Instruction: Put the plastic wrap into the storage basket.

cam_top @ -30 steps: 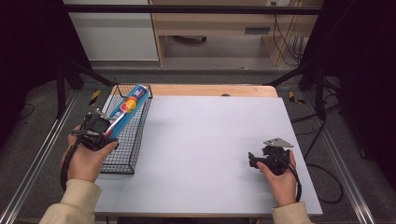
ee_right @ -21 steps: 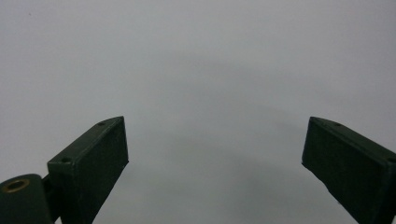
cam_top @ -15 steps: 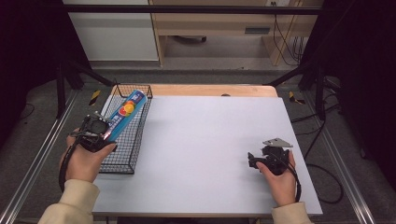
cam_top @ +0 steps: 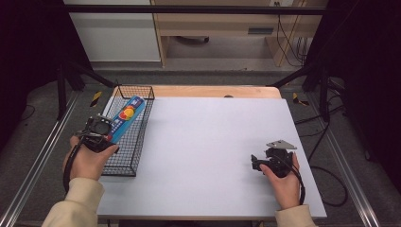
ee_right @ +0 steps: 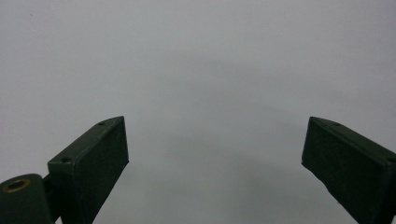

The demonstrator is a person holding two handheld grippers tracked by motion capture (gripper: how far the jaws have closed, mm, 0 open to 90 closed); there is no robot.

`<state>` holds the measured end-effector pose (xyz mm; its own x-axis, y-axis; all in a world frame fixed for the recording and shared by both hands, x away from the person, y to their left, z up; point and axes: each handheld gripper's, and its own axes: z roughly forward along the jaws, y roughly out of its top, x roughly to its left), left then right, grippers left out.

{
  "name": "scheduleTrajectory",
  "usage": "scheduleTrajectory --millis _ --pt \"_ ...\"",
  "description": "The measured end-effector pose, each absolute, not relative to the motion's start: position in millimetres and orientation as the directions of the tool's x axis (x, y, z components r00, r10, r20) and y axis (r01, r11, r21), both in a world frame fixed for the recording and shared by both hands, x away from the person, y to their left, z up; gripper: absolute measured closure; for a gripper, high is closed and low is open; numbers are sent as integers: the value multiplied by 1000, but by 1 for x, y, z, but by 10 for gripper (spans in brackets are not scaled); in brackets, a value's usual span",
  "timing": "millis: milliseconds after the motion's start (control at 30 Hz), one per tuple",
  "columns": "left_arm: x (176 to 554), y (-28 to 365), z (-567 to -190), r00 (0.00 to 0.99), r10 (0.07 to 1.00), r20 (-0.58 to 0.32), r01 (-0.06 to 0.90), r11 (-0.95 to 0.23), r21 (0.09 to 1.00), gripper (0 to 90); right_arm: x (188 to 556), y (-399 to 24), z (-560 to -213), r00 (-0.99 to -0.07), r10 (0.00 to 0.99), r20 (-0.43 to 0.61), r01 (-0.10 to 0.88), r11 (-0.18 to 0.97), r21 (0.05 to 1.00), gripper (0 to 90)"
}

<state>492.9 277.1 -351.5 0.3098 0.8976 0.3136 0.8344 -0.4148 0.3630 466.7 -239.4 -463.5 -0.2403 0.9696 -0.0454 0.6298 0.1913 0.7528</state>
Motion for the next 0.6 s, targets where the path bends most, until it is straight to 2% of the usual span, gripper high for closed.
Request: scheduleTrajectory --millis 600 --pt "500 276 -363 314 891 328 862 -412 294 314 467 -239 -463 -259 965 -45 629 204 750 76"
